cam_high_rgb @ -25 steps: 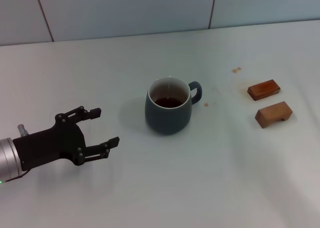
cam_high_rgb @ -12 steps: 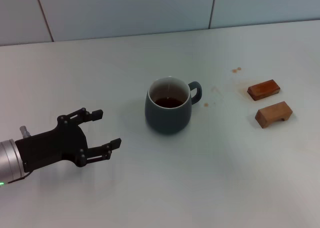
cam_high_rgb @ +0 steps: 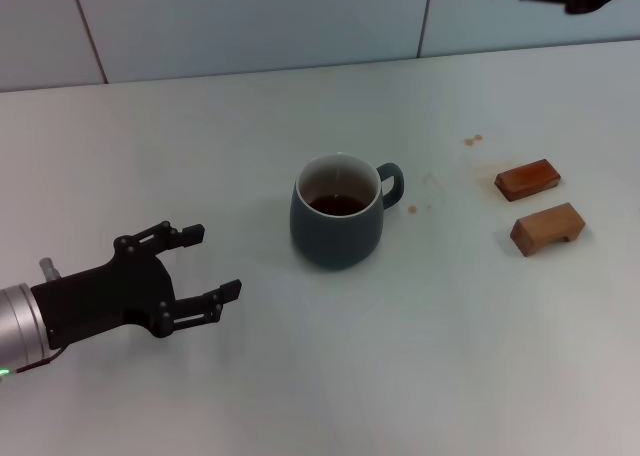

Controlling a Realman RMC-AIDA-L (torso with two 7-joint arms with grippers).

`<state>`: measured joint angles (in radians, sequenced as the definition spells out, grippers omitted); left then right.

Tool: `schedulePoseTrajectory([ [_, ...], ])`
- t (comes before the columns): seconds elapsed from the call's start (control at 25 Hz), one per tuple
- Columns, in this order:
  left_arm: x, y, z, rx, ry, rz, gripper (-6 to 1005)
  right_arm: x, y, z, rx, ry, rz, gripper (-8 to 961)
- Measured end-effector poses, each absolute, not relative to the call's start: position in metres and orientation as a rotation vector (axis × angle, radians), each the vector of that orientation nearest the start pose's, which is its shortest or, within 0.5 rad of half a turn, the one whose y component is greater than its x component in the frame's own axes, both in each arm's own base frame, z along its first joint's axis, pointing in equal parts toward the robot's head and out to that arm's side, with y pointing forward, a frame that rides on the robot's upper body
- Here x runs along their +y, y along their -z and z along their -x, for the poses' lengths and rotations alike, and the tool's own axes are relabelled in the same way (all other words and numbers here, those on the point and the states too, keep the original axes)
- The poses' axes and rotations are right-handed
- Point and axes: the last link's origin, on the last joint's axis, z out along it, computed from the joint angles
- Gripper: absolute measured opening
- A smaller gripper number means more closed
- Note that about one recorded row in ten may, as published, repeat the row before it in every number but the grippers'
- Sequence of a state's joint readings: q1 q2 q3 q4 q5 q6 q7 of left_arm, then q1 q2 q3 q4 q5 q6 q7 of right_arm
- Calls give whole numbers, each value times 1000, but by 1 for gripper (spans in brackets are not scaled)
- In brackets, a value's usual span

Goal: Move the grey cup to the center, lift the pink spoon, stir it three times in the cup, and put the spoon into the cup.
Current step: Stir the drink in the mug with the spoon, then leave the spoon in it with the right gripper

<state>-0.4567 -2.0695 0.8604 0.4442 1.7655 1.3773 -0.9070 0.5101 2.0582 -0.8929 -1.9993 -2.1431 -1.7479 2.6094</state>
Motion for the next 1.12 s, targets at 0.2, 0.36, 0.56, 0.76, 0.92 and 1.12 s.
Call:
schedulePoseTrajectory([
  [0.2, 308, 41, 289, -310, 633, 2655, 850, 320, -145, -76, 715, -202, 2479, 105],
  [0.36, 308, 42, 288, -304, 631, 2662, 850, 326, -136, -64, 743, -4, 2501, 105],
  [0.56, 309, 43, 288, -305, 627, 2666, 849, 333, -131, -58, 765, 98, 2519, 105],
  [0.76, 310, 45, 289, -315, 619, 2661, 849, 342, -117, -58, 797, 185, 2586, 105],
  [0.92, 311, 45, 289, -315, 617, 2660, 849, 348, -109, -58, 812, 236, 2606, 105],
  [1.12, 312, 44, 287, -315, 621, 2655, 849, 360, -98, -58, 822, 319, 2615, 104],
])
